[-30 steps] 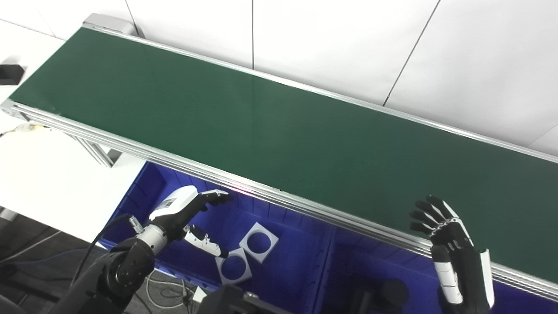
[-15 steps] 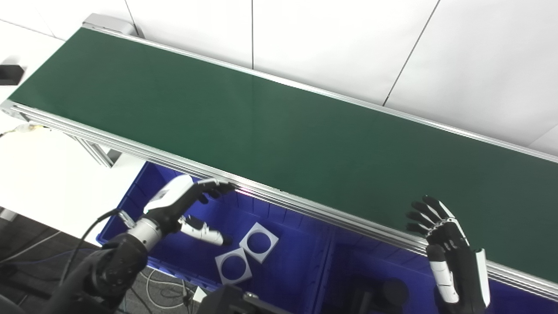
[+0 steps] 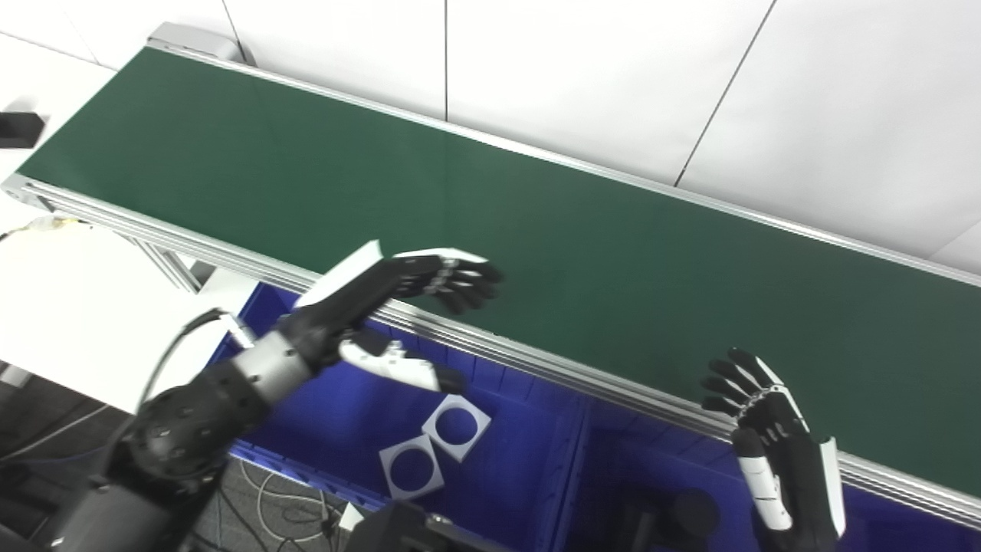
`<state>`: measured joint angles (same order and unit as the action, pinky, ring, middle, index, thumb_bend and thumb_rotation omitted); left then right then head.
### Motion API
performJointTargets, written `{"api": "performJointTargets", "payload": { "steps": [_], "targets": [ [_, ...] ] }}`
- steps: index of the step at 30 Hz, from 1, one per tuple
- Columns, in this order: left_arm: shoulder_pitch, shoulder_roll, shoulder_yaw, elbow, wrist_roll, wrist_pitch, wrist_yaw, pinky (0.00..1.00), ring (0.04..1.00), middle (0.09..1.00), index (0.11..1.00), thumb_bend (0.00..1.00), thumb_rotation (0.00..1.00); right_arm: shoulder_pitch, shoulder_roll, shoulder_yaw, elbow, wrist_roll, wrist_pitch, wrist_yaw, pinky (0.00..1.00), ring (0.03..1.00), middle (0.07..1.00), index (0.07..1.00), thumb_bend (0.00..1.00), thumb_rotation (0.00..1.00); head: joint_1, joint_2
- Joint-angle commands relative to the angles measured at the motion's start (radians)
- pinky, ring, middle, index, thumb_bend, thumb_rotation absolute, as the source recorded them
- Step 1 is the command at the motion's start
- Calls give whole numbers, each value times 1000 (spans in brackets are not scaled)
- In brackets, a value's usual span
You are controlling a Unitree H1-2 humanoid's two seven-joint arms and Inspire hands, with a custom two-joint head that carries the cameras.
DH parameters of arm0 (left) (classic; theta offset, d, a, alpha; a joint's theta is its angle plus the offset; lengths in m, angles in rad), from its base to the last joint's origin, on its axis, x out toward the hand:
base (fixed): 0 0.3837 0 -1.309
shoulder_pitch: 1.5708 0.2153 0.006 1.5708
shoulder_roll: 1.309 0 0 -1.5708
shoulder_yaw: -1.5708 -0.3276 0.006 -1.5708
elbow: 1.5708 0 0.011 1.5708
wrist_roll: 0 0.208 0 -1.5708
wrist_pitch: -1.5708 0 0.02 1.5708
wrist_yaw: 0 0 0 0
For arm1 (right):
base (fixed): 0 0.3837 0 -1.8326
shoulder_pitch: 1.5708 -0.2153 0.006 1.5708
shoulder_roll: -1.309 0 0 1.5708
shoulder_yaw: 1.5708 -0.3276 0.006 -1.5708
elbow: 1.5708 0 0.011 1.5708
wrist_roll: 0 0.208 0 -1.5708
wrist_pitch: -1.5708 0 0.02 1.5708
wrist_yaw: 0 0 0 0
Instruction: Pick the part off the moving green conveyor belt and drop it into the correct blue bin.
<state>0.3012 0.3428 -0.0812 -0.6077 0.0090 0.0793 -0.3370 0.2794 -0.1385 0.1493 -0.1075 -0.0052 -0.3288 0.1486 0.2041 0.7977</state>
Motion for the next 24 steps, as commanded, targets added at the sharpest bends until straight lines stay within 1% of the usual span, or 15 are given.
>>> {"api": "performJointTargets", "payload": {
  "steps": [1,4,5,9,10,12,13,14,15,16,18,21,22,23,24],
  "targets": [
    [-23,-14,-12,17,-3,-6,7,658,701,734,775,838,442,-6,5,2,-6,-4,-62,3,643,734,785,839,606,769,-1,1],
    [-53,-64,-38,87,7,-31,23,703,746,773,793,867,445,-3,14,5,5,-15,-68,-2,640,733,785,838,607,773,-41,-26],
    [-59,-79,-42,108,7,-42,28,715,758,783,796,874,442,-2,17,6,9,-17,-70,-3,640,733,785,838,610,775,-44,-27],
    [-80,-134,-56,210,5,-112,49,749,791,814,814,873,444,-1,28,8,29,-30,-88,-10,640,731,783,836,618,777,-74,-48],
    [-87,-151,-61,248,5,-136,53,756,797,819,819,870,450,0,32,9,34,-36,-94,-11,639,730,783,835,618,777,-89,-63],
    [-100,-178,-69,318,3,-179,57,741,787,817,825,874,486,1,39,11,44,-46,-106,-16,637,731,785,835,617,771,-112,-73],
    [-106,-189,-73,349,1,-198,58,724,775,813,828,881,556,1,42,12,49,-50,-112,-18,633,728,783,833,617,768,-112,-73],
    [-112,-195,-77,378,2,-218,58,714,768,809,827,882,601,1,47,13,54,-56,-117,-20,632,728,784,832,615,766,-137,-81],
    [-121,-203,-83,409,8,-236,60,710,766,807,825,883,615,1,50,14,57,-59,-119,-22,632,729,784,832,614,764,-137,-81],
    [-131,-211,-90,449,17,-259,62,704,761,802,821,885,642,3,54,17,59,-63,-120,-23,633,729,785,833,613,760,-157,-87],
    [-145,-225,-100,514,24,-296,66,677,736,783,811,870,734,6,63,20,63,-73,-121,-27,639,731,785,830,612,747,-183,-92],
    [-151,-252,-112,588,7,-335,69,673,718,766,796,853,768,11,76,23,69,-89,-122,-34,643,731,785,828,629,745,-211,-97],
    [-147,-261,-115,610,6,-352,73,673,715,762,793,849,772,13,83,27,69,-100,-121,-39,644,731,785,828,629,743,-253,-98],
    [-144,-266,-115,623,6,-364,75,671,712,760,790,848,776,14,87,30,69,-108,-121,-43,644,731,786,828,623,736,-253,-98],
    [-139,-269,-114,635,5,-380,76,665,712,759,790,844,778,15,92,35,70,-119,-120,-49,647,732,787,829,616,729,-285,-98]
  ]
}}
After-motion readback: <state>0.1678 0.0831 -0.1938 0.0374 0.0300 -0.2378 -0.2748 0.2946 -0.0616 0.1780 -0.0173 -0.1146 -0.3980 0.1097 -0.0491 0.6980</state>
